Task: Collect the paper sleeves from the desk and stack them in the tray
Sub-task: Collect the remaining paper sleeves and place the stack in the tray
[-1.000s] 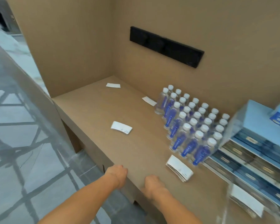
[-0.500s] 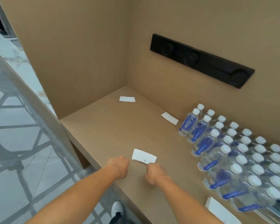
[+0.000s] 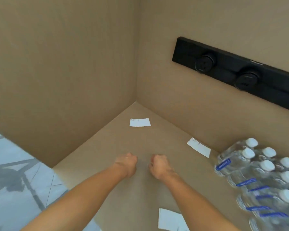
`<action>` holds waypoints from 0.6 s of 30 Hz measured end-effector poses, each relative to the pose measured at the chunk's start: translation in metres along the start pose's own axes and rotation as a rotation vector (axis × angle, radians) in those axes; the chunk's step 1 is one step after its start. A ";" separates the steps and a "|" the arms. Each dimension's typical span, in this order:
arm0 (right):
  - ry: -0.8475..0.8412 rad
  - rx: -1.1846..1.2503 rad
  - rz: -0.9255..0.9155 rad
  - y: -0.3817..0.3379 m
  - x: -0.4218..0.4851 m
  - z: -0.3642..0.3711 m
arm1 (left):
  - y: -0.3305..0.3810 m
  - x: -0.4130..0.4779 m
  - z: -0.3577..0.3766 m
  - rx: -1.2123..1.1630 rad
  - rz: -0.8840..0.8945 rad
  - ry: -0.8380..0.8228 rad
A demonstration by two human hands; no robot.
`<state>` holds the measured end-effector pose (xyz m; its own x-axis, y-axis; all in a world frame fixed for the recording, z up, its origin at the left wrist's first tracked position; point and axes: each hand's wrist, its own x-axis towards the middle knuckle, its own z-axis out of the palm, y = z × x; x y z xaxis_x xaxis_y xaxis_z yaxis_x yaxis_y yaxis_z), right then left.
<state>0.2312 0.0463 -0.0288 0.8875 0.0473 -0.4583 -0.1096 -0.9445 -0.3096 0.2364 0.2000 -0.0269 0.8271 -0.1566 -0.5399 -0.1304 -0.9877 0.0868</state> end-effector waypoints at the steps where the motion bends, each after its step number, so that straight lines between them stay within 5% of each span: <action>1: -0.001 0.004 0.005 -0.006 0.014 -0.005 | -0.009 0.014 -0.010 0.001 0.019 0.016; 9: 0.050 -0.019 0.067 -0.063 0.131 -0.051 | -0.071 0.121 -0.077 -0.017 0.112 0.176; 18: 0.017 -0.119 0.026 -0.079 0.227 -0.054 | -0.097 0.202 -0.083 -0.150 0.119 0.142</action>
<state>0.4653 0.1145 -0.0634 0.8925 0.0175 -0.4507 -0.0800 -0.9773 -0.1962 0.4620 0.2643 -0.0749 0.8807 -0.2593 -0.3964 -0.1574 -0.9495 0.2713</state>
